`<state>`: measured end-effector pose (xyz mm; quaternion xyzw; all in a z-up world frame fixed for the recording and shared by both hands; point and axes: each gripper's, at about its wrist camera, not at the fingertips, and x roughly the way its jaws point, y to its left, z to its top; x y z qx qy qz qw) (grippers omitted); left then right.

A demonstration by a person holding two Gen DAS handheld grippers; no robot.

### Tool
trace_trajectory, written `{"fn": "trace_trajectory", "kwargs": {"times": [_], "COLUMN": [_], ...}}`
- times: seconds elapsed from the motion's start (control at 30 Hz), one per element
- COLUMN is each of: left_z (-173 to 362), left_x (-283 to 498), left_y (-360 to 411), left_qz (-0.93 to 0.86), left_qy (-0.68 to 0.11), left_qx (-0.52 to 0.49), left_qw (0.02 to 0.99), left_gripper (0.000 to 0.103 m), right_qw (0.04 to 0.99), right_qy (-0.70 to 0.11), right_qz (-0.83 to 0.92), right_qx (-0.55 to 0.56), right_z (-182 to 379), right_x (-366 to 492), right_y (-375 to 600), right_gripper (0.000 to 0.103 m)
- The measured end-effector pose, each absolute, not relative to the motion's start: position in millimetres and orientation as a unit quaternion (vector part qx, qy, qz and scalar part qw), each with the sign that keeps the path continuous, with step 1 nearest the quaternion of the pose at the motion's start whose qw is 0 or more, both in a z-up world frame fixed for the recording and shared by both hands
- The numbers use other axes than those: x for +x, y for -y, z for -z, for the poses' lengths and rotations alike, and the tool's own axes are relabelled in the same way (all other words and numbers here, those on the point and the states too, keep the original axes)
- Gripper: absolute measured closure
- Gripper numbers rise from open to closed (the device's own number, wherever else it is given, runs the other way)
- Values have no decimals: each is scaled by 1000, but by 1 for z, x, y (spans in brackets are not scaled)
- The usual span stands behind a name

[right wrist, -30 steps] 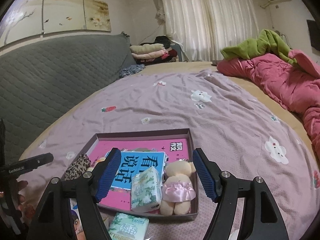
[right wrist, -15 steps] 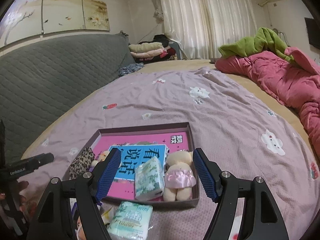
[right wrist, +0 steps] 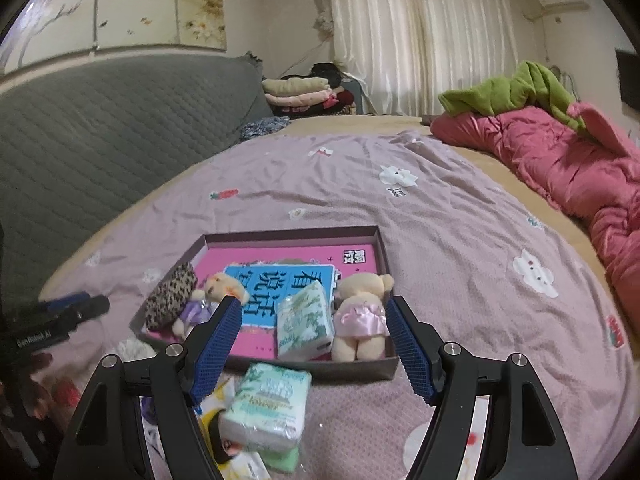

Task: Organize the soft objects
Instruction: 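Withdraw both open tools from the box back toward the remaining items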

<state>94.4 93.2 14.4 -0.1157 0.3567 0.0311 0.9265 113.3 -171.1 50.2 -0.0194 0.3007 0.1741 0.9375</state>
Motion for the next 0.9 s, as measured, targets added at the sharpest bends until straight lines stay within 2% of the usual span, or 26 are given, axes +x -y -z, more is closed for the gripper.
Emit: {"fn": "trace_trajectory", "kwargs": {"times": [0.9], "left_z": [-24], "left_x": [46], "left_y": [-74], "left_qz": [-25], "left_qy": [-359], "left_qx": [-92], "left_qw": [929], "left_gripper": [43], "right_qw": [928], "right_qy": [-315], "right_qz": [-199], "right_qx": [-27], "right_z": [-45], "right_x": [72], "right_y": [167], "right_gripper": [27]}}
